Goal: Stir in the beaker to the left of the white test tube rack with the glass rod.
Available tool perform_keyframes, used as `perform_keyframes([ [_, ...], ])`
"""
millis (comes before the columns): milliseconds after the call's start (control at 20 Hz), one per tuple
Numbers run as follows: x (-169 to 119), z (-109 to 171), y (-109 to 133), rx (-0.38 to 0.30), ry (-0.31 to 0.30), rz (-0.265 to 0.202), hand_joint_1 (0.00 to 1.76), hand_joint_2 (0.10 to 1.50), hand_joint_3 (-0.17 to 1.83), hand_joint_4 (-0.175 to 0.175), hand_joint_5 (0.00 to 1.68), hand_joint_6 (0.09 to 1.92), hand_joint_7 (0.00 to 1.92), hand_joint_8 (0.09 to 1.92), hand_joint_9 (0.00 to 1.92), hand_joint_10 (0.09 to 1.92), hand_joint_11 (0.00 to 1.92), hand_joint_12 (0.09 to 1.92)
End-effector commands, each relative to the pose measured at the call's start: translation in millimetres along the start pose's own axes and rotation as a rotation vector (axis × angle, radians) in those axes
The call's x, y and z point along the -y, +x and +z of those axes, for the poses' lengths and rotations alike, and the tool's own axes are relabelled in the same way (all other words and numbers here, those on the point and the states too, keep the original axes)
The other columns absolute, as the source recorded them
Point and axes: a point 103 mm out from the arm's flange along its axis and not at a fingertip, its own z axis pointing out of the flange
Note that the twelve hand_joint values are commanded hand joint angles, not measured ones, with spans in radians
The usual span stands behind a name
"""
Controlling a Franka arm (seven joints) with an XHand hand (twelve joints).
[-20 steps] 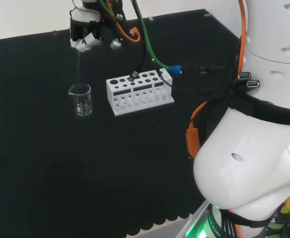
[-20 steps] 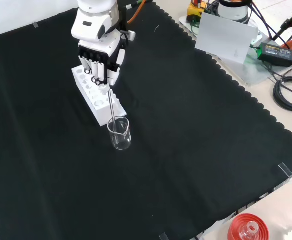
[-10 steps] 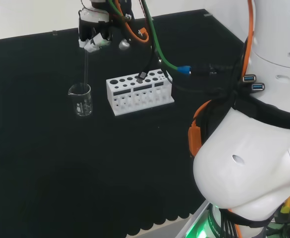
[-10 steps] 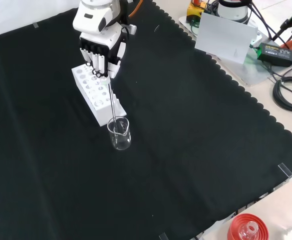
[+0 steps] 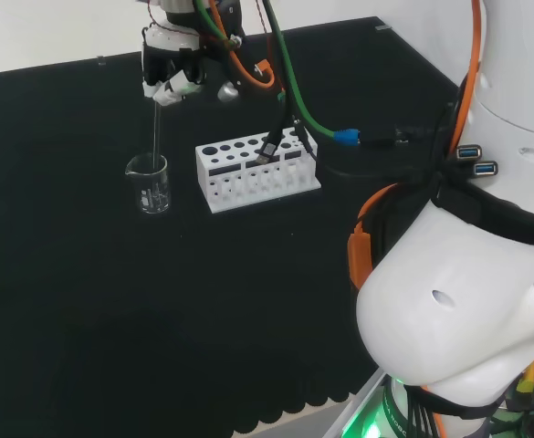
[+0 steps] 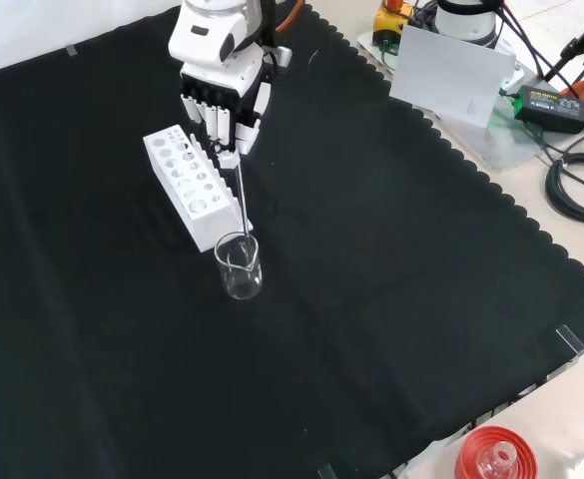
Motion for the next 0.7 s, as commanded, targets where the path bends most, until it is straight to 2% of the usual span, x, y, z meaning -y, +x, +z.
perform_keyframes([
  [50,-20.7,4.5,17.3,-0.004,0.022,-0.027,1.33,1.05,-0.17,-0.175,1.41,0.09,1.4,0.57,1.75,0.48,1.61,0.71],
  [250,-32.7,9.1,12.1,-0.011,0.024,-0.034,1.33,1.05,-0.17,-0.175,1.41,0.09,1.4,0.57,1.75,0.48,1.61,0.71],
  [450,-40.3,11.3,-5.1,-0.014,0.024,-0.032,1.33,1.05,-0.17,-0.175,1.41,0.09,1.4,0.57,1.75,0.48,1.61,0.71],
  [700,-38.3,9.2,-32.3,-0.006,0.017,-0.006,1.33,1.05,-0.17,-0.175,1.41,0.09,1.4,0.57,1.75,0.48,1.61,0.71],
])
